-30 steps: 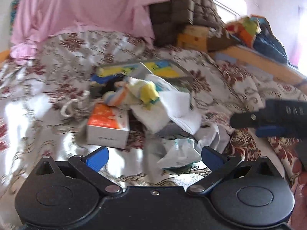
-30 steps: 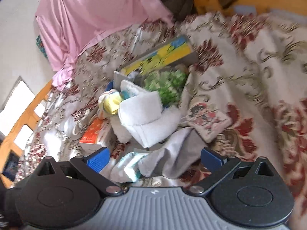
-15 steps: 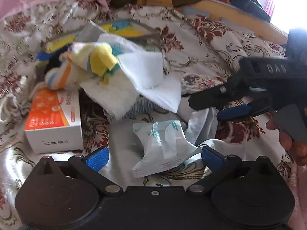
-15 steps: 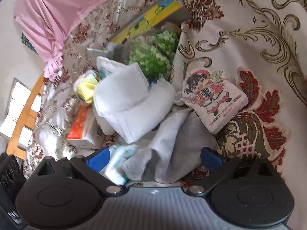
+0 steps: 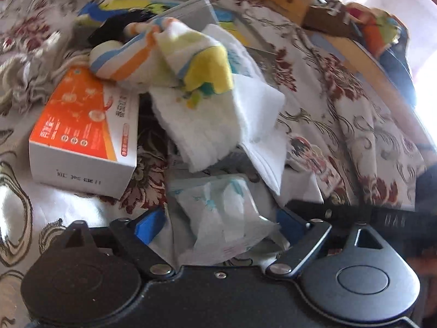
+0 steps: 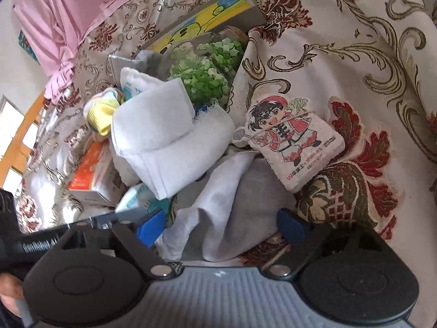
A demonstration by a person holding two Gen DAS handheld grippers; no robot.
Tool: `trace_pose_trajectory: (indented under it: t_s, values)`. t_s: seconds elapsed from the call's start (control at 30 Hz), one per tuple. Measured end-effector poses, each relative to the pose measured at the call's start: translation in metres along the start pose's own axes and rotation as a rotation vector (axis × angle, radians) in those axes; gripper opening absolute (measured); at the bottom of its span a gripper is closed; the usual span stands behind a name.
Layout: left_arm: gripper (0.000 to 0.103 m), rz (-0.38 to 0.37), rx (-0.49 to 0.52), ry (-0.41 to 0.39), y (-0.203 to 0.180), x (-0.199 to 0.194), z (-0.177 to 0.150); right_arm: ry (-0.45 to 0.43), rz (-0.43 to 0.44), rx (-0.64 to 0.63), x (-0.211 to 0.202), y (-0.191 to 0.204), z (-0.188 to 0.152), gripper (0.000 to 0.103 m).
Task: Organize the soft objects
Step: 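Grasp the white-blue tissue packet with the left tool while the right tool grasps grey cloth, then carry the tissue packet and grey cloth over the frog-painted tray with both tools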
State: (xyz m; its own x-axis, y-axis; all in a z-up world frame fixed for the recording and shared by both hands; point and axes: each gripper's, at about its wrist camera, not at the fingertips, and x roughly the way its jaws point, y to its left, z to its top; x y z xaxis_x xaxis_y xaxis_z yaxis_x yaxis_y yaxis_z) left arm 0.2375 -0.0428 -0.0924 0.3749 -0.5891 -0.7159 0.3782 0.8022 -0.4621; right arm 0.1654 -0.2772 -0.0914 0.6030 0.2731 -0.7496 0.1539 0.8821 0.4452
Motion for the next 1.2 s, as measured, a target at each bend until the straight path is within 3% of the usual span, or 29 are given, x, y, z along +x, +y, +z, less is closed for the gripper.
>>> trace_pose_trajectory:
  t_s: [0.17,0.33,0.4,0.6,0.83,1.07,1.2]
  values:
    - [0.074,-0.017,-0.052,0.008,0.001,0.0,0.002,-0.02,-0.038,-0.01,-0.004,0.001,-0.003,0.073]
    - [0.069,-0.019,-0.083,-0.005,0.001,0.001,-0.006,-0.035,-0.062,0.002,-0.005,-0.004,-0.002,0.051]
    - [0.065,-0.02,-0.103,-0.014,0.002,0.0,-0.008,-0.034,-0.068,-0.008,-0.005,-0.003,-0.001,0.034]
    - [0.056,0.016,-0.112,-0.054,-0.006,-0.009,-0.017,-0.044,-0.072,-0.076,-0.009,0.006,-0.006,0.011]
    - [0.05,0.064,-0.062,-0.129,-0.026,-0.038,-0.03,-0.205,-0.051,-0.224,-0.041,0.031,-0.017,0.009]
    - [0.05,0.047,-0.047,-0.293,-0.04,-0.079,-0.031,-0.415,-0.046,-0.339,-0.075,0.053,-0.023,0.01]
    - [0.05,0.041,-0.02,-0.39,-0.053,-0.095,-0.016,-0.525,-0.045,-0.343,-0.085,0.058,-0.009,0.01]
